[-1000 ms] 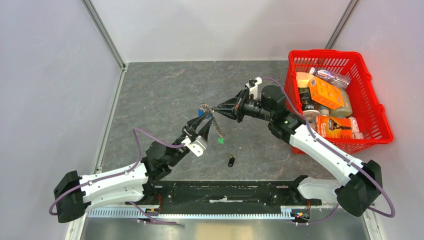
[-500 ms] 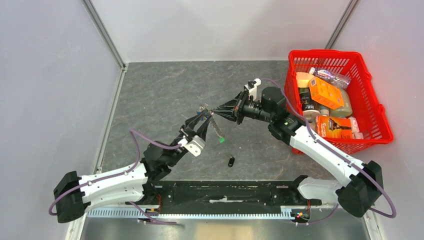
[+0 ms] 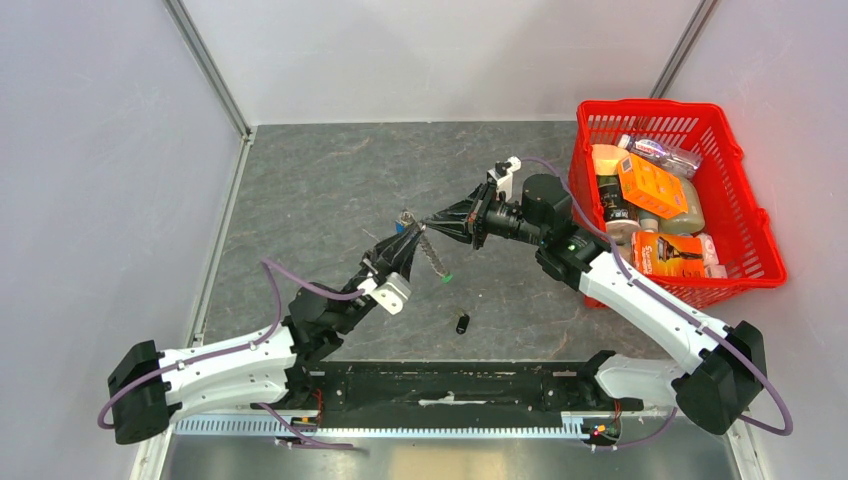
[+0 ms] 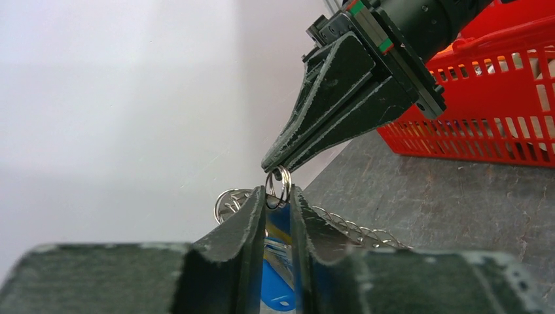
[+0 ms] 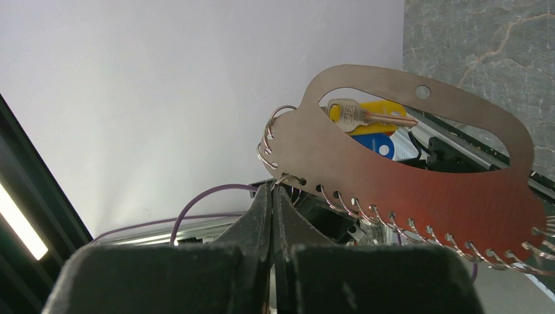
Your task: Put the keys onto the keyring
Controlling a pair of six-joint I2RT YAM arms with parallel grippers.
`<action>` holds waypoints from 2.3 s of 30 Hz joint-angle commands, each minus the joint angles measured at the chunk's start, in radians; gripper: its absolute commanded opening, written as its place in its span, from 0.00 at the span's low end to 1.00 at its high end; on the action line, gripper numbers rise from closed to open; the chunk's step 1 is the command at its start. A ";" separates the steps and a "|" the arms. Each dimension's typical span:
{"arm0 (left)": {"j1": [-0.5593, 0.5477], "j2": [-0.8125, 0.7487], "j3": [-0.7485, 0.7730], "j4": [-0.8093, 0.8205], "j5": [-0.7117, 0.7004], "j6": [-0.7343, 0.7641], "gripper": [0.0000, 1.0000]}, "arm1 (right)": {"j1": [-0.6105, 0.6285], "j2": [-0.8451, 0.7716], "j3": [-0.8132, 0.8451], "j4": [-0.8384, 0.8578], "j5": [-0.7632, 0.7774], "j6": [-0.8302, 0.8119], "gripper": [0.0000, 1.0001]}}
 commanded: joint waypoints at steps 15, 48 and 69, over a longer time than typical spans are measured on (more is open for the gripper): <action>-0.011 -0.022 0.045 0.011 -0.038 0.011 0.02 | 0.003 -0.041 -0.030 0.048 -0.052 -0.017 0.10; -0.011 -0.330 0.173 -0.531 0.519 -0.933 0.02 | 0.108 -0.141 0.389 -0.679 -0.384 -1.362 0.39; -0.010 -0.346 0.103 -0.379 0.599 -1.081 0.02 | 0.255 -0.101 0.410 -0.647 -0.377 -1.395 0.35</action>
